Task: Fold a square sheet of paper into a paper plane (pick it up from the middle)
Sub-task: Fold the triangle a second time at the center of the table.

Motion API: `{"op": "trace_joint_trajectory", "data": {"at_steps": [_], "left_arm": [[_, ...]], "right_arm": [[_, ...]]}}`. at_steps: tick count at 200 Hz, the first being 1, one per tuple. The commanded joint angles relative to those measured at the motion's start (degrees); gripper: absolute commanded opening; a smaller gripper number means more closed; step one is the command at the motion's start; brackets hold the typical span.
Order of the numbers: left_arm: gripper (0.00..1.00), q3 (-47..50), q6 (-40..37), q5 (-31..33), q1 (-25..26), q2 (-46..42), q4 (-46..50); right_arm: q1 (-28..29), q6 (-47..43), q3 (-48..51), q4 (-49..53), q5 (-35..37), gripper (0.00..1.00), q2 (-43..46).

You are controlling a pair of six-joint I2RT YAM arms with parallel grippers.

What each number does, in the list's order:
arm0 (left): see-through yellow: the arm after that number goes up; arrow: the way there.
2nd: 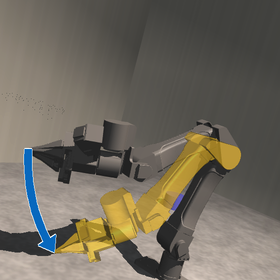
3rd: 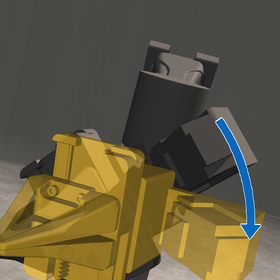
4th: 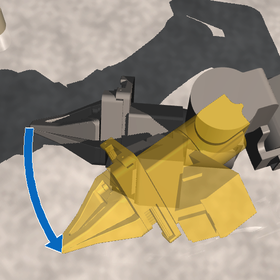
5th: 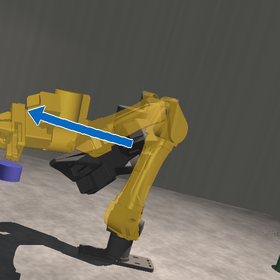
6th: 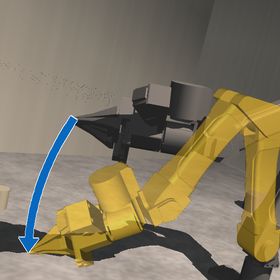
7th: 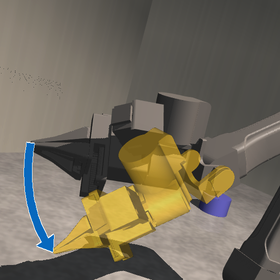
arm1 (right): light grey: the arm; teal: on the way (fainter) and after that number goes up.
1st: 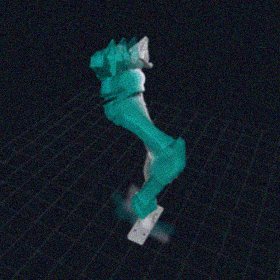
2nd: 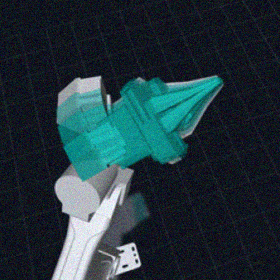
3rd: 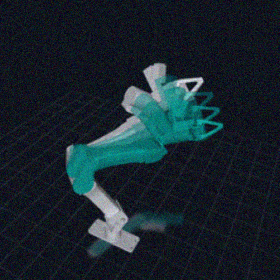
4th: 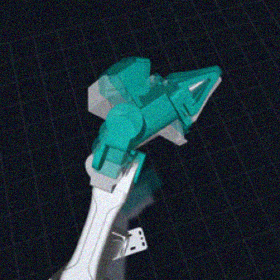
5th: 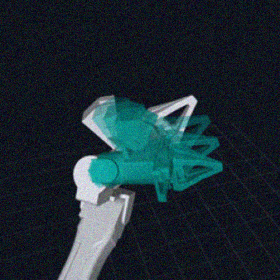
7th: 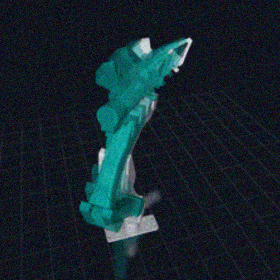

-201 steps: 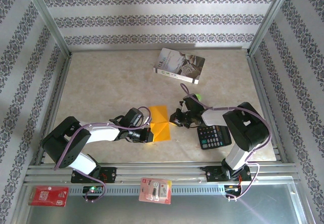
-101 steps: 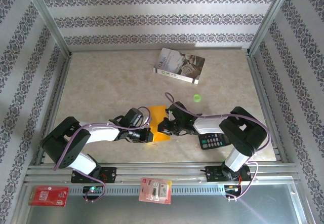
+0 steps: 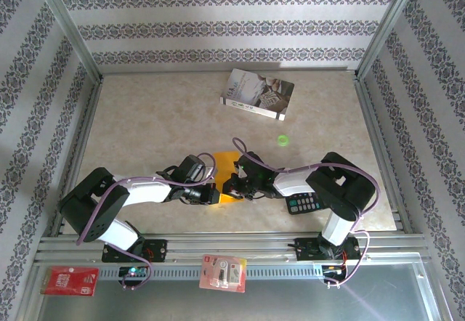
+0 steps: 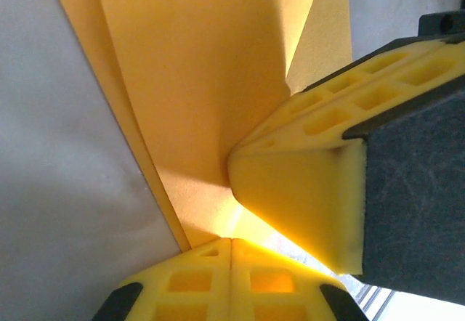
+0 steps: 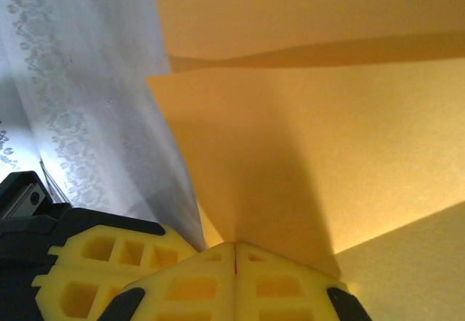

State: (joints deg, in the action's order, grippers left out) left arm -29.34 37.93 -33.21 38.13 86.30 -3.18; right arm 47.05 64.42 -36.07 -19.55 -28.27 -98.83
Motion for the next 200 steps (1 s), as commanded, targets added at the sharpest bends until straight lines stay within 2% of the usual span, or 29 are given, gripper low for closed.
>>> {"op": "trace_joint_trajectory", "data": {"at_steps": [1,46,86,149,200], "left_arm": [[0.00,3.55,-1.04,7.97,-0.60,2.16,13.28],[0.00,3.59,-0.88,8.71,-0.60,1.61,13.76],[0.00,3.93,-0.80,8.43,-0.59,2.18,13.10],[0.00,3.93,-0.81,8.60,-0.60,1.67,13.47],[0.00,3.97,-0.67,8.35,-0.58,2.30,12.82]], "right_arm": [[0.77,1.00,0.76,2.57,1.67,0.03,-1.09],[0.68,0.70,0.54,9.07,5.80,0.02,-0.40],[-0.74,-2.00,1.71,8.27,9.26,0.02,0.78],[-1.85,-5.47,-0.31,12.60,9.86,0.01,0.90],[-0.73,-2.83,0.57,7.08,4.84,0.02,3.01]]}}
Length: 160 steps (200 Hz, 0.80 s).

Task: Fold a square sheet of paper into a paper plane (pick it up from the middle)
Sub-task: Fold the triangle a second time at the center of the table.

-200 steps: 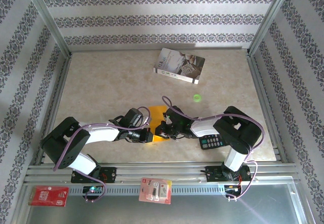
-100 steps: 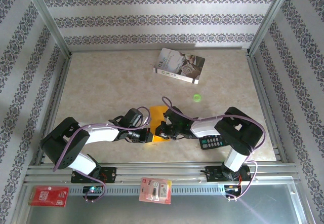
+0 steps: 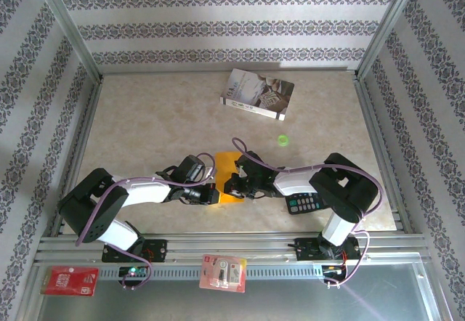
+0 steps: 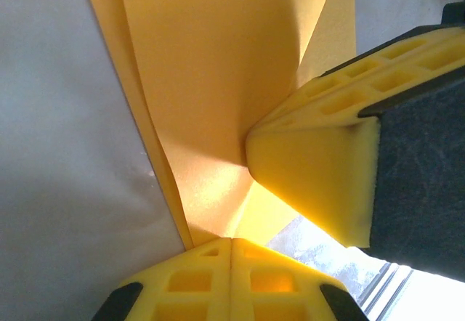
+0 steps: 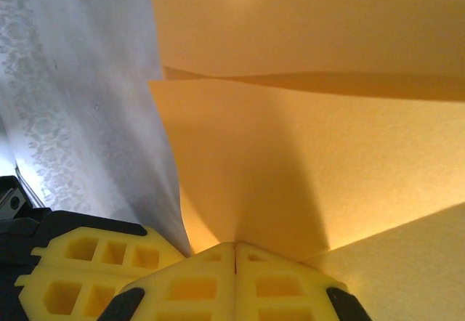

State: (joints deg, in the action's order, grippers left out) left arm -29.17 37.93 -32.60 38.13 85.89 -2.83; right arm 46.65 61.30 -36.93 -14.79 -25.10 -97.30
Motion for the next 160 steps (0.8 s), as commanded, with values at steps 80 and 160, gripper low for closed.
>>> {"op": "trace_joint_trajectory", "data": {"at_steps": [80,160], "left_arm": [[0.00,3.59,-0.88,7.73,-0.60,2.69,12.65],[0.00,3.63,-0.93,7.98,-0.56,2.78,12.76]], "right_arm": [[1.14,2.82,1.07,-3.35,-1.95,0.02,-0.26],[2.13,3.60,1.56,-0.91,-1.53,0.02,-1.25]]}}
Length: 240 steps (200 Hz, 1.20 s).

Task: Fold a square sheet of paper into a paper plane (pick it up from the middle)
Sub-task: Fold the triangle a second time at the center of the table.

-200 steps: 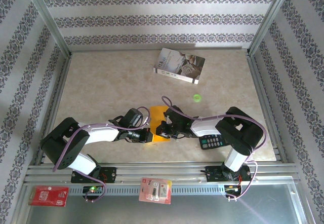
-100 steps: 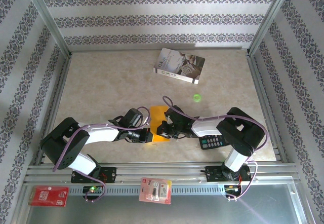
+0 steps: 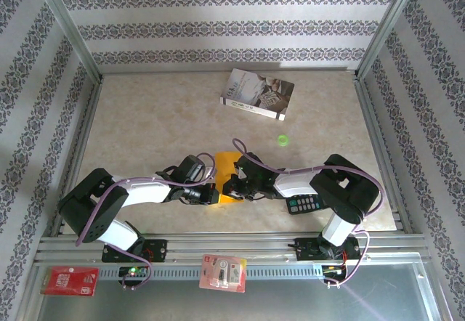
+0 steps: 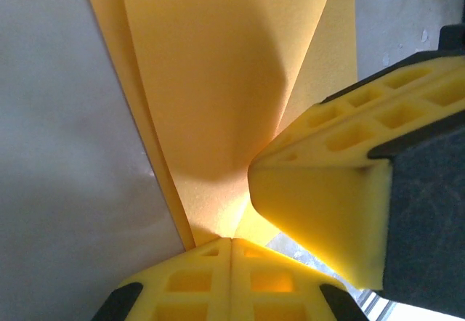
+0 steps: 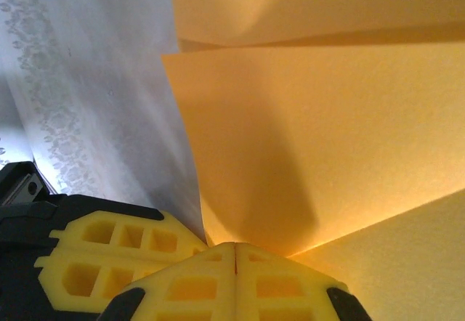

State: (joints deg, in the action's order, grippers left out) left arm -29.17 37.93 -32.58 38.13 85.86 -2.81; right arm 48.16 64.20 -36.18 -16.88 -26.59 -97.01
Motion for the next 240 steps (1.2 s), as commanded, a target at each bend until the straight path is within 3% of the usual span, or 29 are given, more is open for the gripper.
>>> {"op": "trace_joint_trajectory", "data": {"at_steps": [1,108,240], "left_arm": [[0.00,3.61,-0.93,7.96,-0.58,2.76,12.70],[0.00,3.68,-0.93,8.41,-0.59,1.85,13.47],[0.00,3.98,-0.85,8.29,-0.55,1.96,13.15]], "right_arm": [[0.62,0.76,0.79,1.13,-0.04,0.02,-1.61],[-1.73,-4.33,-4.77,17.21,6.58,0.01,-1.77],[-10.36,-9.31,-5.05,14.87,2.96,0.01,1.22]]}}
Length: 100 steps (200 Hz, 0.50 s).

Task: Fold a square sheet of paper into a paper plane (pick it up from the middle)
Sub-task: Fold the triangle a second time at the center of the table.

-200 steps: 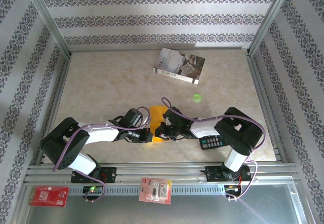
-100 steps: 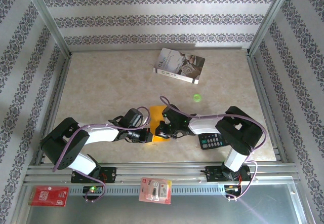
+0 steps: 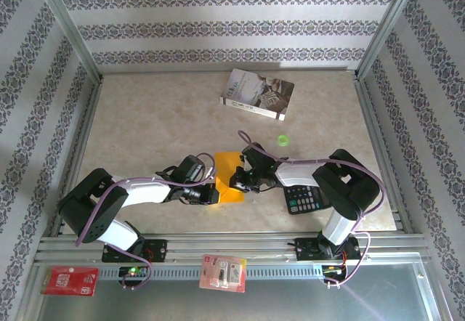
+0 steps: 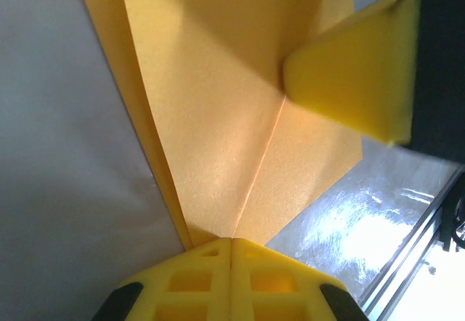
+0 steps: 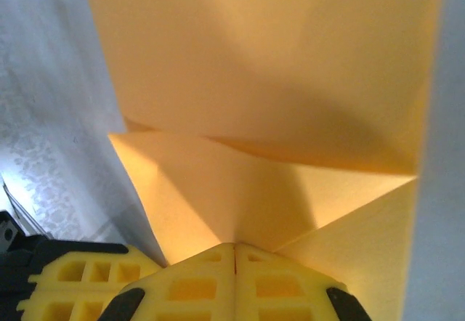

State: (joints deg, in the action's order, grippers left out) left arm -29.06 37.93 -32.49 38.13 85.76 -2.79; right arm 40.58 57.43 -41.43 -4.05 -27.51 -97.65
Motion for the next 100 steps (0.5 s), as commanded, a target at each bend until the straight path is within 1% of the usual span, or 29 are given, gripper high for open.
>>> {"op": "trace_joint_trajectory", "data": {"at_steps": [1,32,73,100], "left_arm": [[0.00,3.85,-0.85,8.22,-0.58,2.06,13.10],[0.00,3.76,-0.87,8.29,-0.60,1.96,13.21],[0.00,3.83,-0.89,8.18,-0.60,1.99,13.04],[0.00,4.04,-0.82,8.29,-0.64,1.62,13.09]], "right_arm": [[-2.78,-2.56,0.20,1.95,3.83,0.01,2.02],[-1.85,-3.02,0.48,-1.18,1.69,0.01,4.23],[-1.06,-3.02,-1.37,-3.67,0.00,0.01,-0.85],[-2.59,-3.85,-1.31,-4.02,-0.17,0.01,-2.72]]}}
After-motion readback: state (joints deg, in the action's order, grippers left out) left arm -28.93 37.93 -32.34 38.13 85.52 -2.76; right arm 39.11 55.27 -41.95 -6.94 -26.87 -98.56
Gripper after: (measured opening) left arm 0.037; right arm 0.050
